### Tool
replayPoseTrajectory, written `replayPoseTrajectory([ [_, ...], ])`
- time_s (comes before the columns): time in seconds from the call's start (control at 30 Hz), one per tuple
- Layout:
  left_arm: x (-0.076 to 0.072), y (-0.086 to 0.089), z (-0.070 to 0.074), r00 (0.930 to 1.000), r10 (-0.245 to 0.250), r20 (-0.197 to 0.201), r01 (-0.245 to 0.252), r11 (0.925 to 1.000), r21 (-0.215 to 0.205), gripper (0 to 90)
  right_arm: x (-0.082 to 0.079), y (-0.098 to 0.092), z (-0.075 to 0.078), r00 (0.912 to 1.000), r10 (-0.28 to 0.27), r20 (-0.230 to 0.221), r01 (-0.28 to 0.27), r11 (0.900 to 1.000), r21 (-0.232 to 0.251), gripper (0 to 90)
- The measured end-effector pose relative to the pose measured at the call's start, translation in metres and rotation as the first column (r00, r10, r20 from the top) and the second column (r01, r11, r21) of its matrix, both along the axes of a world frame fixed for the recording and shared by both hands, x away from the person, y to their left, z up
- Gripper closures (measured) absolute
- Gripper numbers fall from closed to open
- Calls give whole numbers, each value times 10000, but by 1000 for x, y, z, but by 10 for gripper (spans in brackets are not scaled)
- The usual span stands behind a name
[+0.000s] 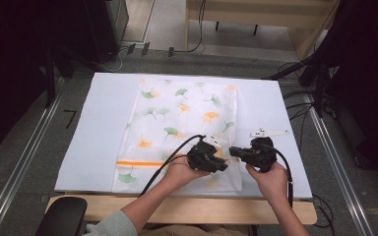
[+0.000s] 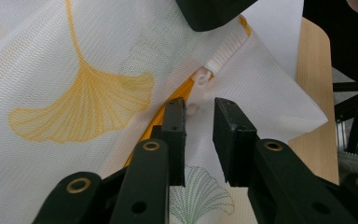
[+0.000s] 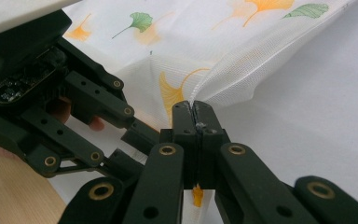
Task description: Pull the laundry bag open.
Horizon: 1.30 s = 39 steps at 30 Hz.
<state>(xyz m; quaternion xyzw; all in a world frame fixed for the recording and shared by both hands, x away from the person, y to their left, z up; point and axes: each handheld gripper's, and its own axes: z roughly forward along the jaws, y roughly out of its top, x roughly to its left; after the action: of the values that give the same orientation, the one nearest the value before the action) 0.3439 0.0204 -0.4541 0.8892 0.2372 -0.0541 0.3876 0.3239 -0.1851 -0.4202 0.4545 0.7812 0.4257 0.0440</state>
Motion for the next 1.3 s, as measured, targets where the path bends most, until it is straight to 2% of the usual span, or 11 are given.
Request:
replayPoseTrajectory([
  [0.13,0,-1,0,9999,156,12,-156,9999,41,776,0,0,0,10000,16,40,-16,10000,11,900],
  [0.27,0,-2,1,9998,186,-103,-189,9996,-215,802,0,0,1,10000,9,19,-9,10000,53,900],
  [0.37,0,-3,2,9998,183,11,-183,9997,-131,850,0,1,1,10000,58,42,-58,10000,21,900],
  [0.43,0,-4,1,9993,358,-76,-360,9990,-264,869,0,1,1,10000,78,38,-78,10000,1,900],
  [0.47,0,-4,1,9992,350,-178,-354,9991,-229,869,0,1,0,10000,91,25,-91,10000,-3,900],
  [0.73,0,-5,0,9991,389,-155,-391,9991,-132,898,0,2,0,9999,142,-18,-142,9999,27,900],
  [0.87,1,-3,2,9994,278,-215,-278,9996,-1,900,0,2,-1,9998,167,-76,-167,9998,-63,900],
  [1.07,4,-2,1,9985,335,-436,-324,9992,242,900,0,2,-1,9998,137,-114,-139,9997,-206,900],
  [1.3,5,0,1,9981,380,-486,-361,9986,396,900,1,-1,-2,9999,85,-149,-89,9995,-299,900],
])
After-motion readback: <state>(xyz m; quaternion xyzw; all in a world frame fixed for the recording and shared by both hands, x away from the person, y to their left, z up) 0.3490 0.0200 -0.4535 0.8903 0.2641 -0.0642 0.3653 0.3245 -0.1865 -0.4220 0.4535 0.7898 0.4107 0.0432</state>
